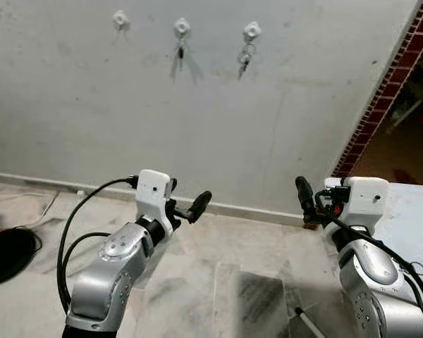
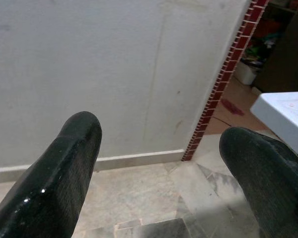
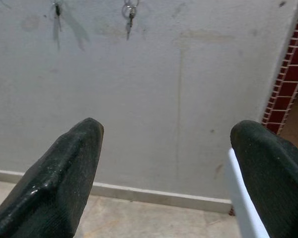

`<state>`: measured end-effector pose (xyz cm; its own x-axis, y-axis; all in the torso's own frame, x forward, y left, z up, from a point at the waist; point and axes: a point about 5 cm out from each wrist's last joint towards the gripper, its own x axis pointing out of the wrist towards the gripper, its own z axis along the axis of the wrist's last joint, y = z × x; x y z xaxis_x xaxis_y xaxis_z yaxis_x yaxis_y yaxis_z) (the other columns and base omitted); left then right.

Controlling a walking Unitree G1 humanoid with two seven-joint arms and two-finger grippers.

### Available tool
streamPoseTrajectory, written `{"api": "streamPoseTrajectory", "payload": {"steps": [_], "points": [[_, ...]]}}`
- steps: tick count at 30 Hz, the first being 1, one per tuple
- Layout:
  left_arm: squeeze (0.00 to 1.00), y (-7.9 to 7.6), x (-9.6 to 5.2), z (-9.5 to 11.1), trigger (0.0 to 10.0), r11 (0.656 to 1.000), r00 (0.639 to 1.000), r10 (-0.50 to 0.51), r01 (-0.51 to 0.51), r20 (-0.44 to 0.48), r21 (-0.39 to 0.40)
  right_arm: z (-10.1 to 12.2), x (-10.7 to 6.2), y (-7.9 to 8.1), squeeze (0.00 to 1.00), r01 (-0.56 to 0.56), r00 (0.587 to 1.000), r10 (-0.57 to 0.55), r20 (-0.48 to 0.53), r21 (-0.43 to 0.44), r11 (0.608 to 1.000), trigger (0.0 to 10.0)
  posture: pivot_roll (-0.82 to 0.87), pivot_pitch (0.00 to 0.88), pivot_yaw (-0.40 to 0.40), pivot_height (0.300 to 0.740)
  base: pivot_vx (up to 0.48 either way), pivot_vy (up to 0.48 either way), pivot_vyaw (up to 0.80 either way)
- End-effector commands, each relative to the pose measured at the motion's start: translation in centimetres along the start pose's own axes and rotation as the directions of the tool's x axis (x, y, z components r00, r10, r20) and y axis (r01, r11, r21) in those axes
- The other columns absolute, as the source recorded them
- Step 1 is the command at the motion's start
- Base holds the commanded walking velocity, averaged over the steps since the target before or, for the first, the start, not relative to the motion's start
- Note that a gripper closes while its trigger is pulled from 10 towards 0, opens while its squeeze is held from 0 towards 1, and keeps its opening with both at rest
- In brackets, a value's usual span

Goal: Hang keys on a hook

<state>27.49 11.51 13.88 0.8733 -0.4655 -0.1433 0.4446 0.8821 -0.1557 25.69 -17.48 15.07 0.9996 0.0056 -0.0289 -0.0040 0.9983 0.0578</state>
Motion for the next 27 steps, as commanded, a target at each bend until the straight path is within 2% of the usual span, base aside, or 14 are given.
{"api": "streamPoseTrajectory", "payload": {"steps": [1, 5, 15, 23, 27], "points": [[0.0, 0.45, 0.09, 0.51, 10.0, 1.0, 1.0, 0.025, -0.025, 0.017, 0.013, 0.42, 0.14, 0.31, 0.0, -0.011, 1.0, 0.011, 0.018, 0.005, 1.0, 10.0, 0.09, 0.0, -0.042, 0.74, 0.0, 0.0, 0.0], [0.0, 0.44, 0.17, 0.51, 10.0, 1.0, 0.999, 0.027, -0.027, 0.018, 0.011, 0.32, 0.08, 0.23, 0.0, 0.0, 1.0, 0.0, 0.007, 0.013, 1.0, 10.0, 0.09, 0.0, -0.042, 0.74, 0.0, 0.0, -0.15], [0.0, 0.85, 0.86, 1.08, 10.0, 0.999, 0.999, 0.029, -0.028, 0.039, -0.024, 0.36, 0.14, 0.05, 0.0, 0.007, 1.0, -0.007, 0.003, 0.017, 1.0, 10.0, 0.08, 0.0, -0.043, 0.74, 0.0, 0.0, -0.78], [0.0, 0.65, 0.87, 0.91, 10.0, 0.999, 0.999, 0.01, -0.009, 0.036, -0.038, 0.45, 0.2, -0.14, 0.0, 0.019, 1.0, -0.019, 0.001, 0.014, 1.0, 10.0, 0.08, 0.0, -0.045, 0.74, 0.0, 0.0, -0.77], [0.0, 0.4, 0.93, 0.74, 10.0, 0.999, 0.999, -0.005, 0.006, 0.036, -0.044, 0.29, 0.28, -0.4, 0.0, 0.043, 0.999, -0.044, -0.022, -0.026, 0.999, 10.0, 0.07, 0.0, -0.052, 0.74, 0.0, 0.0, -0.77]]}}
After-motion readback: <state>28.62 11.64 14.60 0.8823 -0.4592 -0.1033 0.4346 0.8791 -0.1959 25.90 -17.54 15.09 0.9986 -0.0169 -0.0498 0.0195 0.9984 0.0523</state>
